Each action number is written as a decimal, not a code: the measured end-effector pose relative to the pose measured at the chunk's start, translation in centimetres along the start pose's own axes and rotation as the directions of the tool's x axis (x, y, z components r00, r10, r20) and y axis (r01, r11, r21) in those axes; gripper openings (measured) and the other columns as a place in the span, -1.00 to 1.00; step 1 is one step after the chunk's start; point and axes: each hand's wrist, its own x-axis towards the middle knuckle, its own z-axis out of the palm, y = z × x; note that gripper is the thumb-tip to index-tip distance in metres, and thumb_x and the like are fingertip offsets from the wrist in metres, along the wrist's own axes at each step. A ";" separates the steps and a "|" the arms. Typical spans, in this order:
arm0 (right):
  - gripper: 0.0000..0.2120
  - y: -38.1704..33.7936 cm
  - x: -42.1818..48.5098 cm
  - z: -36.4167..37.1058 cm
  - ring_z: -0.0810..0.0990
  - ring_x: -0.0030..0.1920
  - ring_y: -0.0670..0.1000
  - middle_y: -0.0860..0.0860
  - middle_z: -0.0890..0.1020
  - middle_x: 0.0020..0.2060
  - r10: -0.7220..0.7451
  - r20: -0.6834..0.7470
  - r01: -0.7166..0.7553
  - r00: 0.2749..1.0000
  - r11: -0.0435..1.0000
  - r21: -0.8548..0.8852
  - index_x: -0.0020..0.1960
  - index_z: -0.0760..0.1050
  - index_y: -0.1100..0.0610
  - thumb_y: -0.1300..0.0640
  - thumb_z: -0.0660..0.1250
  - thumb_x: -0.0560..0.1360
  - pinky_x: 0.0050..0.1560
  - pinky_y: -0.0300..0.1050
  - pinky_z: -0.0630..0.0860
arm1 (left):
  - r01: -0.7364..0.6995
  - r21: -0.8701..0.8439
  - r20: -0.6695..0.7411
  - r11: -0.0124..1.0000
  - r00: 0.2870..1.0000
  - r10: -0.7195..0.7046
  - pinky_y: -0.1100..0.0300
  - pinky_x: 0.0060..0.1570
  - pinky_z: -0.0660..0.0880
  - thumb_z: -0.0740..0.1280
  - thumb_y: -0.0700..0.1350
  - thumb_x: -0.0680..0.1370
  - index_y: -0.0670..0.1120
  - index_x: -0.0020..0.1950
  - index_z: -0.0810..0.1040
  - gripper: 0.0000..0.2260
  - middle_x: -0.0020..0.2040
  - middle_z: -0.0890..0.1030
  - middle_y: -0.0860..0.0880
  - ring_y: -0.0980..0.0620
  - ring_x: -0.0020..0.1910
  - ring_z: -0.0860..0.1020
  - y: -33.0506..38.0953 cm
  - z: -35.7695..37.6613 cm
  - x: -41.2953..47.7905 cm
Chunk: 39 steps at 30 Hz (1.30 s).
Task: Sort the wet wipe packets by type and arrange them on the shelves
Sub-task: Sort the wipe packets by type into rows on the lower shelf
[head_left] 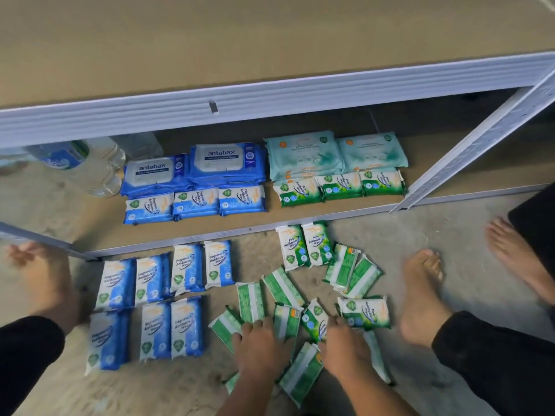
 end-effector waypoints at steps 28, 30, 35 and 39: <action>-0.58 -0.6 -4.6 -6.3 0.61 -0.15 0.01 -0.10 0.61 -0.19 0.165 -0.170 -0.064 0.972 0.874 0.482 -0.08 0.48 0.00 -0.18 0.40 0.16 -0.19 -0.13 0.59 | 0.025 -0.758 0.101 0.652 0.992 0.080 0.35 -0.47 0.41 0.42 0.01 0.53 -0.09 -0.02 0.56 -0.82 -0.27 0.61 0.02 0.16 -0.42 0.54 0.0 -10.1 -4.6; -0.60 -0.7 -6.9 -8.2 0.58 -0.15 0.03 -0.09 0.59 -0.19 0.175 -0.160 -0.063 0.972 0.840 0.539 -0.04 0.36 0.01 -0.09 0.40 0.21 -0.27 -0.15 0.49 | 0.043 -0.829 0.122 0.557 0.987 0.106 0.33 -0.41 0.41 0.35 0.00 0.58 -0.16 0.05 0.54 -0.78 -0.24 0.56 -0.02 0.13 -0.42 0.54 -0.4 -11.3 -5.9; -0.61 0.4 -10.0 -10.9 0.64 -0.26 0.06 -0.04 0.63 -0.21 0.190 -0.175 -0.025 0.966 0.742 0.670 -0.08 0.39 0.00 0.04 0.55 0.25 -0.38 -0.14 0.50 | 0.251 -0.926 0.314 0.282 0.927 0.205 -0.03 -0.15 0.62 0.14 0.06 0.68 -0.11 0.24 0.45 -0.71 -0.07 0.44 -0.18 -0.08 -0.32 0.49 -0.4 -13.4 -8.3; -0.76 2.2 -10.1 -12.4 0.63 -0.21 0.06 0.02 0.66 -0.20 0.274 -0.234 -0.014 0.933 0.674 0.738 -0.18 0.56 0.04 0.19 0.54 0.22 -0.32 -0.22 0.49 | 0.216 -0.933 0.301 0.289 0.908 0.292 0.10 -0.30 0.49 0.33 0.12 0.61 -0.01 0.33 0.40 -0.64 0.02 0.46 -0.14 -0.02 -0.37 0.39 -0.6 -13.9 -9.5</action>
